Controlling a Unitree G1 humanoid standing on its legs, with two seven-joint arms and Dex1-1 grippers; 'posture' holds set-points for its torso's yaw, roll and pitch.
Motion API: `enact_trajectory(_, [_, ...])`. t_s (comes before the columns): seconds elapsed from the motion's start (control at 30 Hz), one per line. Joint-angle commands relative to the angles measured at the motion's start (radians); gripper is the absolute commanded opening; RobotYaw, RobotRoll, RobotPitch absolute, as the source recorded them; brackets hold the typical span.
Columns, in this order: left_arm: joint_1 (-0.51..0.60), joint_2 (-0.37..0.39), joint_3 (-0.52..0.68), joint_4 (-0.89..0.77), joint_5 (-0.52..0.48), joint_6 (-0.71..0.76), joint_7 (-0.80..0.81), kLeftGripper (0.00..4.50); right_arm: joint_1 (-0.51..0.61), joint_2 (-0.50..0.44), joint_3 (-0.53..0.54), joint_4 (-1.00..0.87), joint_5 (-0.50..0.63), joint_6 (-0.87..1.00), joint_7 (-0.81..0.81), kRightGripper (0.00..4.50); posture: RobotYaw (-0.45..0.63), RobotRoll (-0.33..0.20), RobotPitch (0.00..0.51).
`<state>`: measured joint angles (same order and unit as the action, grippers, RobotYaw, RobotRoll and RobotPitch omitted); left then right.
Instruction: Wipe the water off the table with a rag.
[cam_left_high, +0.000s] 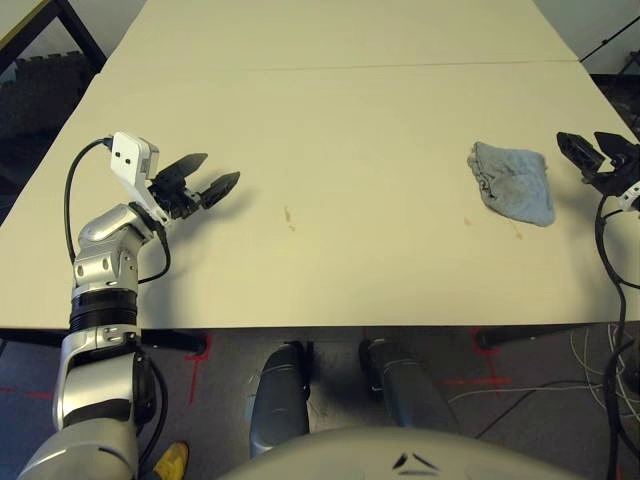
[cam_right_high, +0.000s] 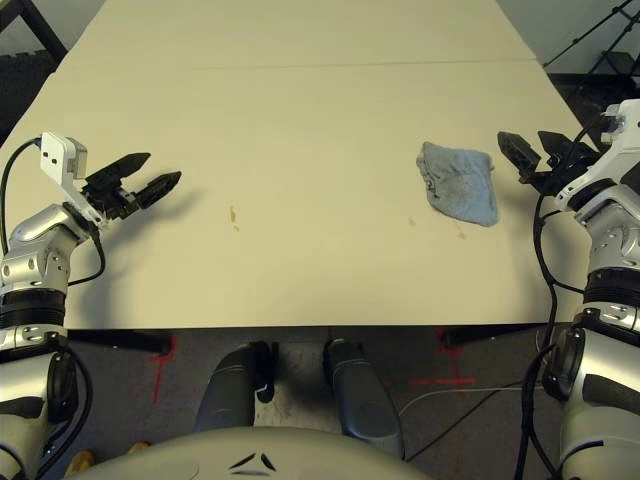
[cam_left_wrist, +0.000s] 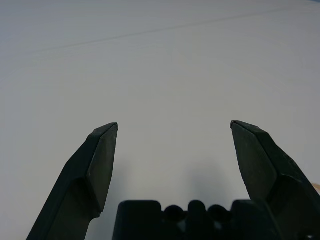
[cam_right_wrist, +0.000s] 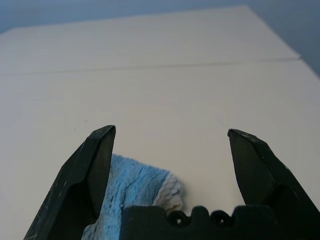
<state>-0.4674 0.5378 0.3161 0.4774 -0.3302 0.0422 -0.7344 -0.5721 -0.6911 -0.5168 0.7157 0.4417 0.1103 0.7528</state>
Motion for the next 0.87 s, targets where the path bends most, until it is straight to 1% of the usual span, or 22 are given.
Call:
enact_trajectory(0.03, [0.018,-0.057,0.026,-0.021,0.044,-0.078,0.171,4.5,0.019,-0.004,-0.055,0.049,0.027,-0.075,-0.02,4.47,-0.2,0.0,0.205])
enact_trajectory(0.1, [0.012,-0.075,0.038,-0.021,0.05,-0.088,0.237,4.5,0.019,-0.004,-0.065,0.062,0.031,-0.096,-0.026,4.47,-0.2,0.0,0.205])
enact_trajectory(0.13, [0.006,-0.079,0.04,-0.009,0.056,-0.105,0.263,4.5,0.019,-0.007,-0.073,0.073,0.034,-0.108,-0.027,4.47,-0.21,0.0,0.215])
enact_trajectory(0.2, [-0.008,-0.068,0.046,0.048,0.081,-0.153,0.318,4.5,0.027,-0.003,-0.086,0.084,0.044,-0.126,-0.036,4.47,-0.21,0.0,0.216])
enact_trajectory(0.3, [-0.019,-0.051,0.053,0.081,0.097,-0.176,0.374,4.5,0.032,-0.008,-0.088,0.099,0.052,-0.137,-0.028,4.47,-0.2,0.0,0.203])
enact_trajectory(0.43, [-0.052,-0.015,0.064,0.142,0.095,-0.205,0.388,4.5,0.012,-0.004,-0.086,0.114,0.057,-0.155,-0.04,4.47,-0.19,0.0,0.192])
enact_trajectory(0.57, [-0.066,-0.003,0.078,0.218,0.099,-0.264,0.419,4.5,0.013,0.016,-0.07,0.121,0.054,-0.17,-0.034,4.47,-0.18,0.0,0.181])
enact_trajectory(0.7, [-0.063,-0.009,0.083,0.228,0.088,-0.281,0.433,4.5,0.009,0.019,-0.07,0.111,0.059,-0.167,-0.035,4.47,-0.17,0.0,0.182])
enact_trajectory(0.87, [-0.062,0.005,0.081,0.239,0.086,-0.288,0.42,4.5,0.021,0.035,-0.065,0.098,0.062,-0.171,-0.036,4.47,-0.17,0.0,0.181])
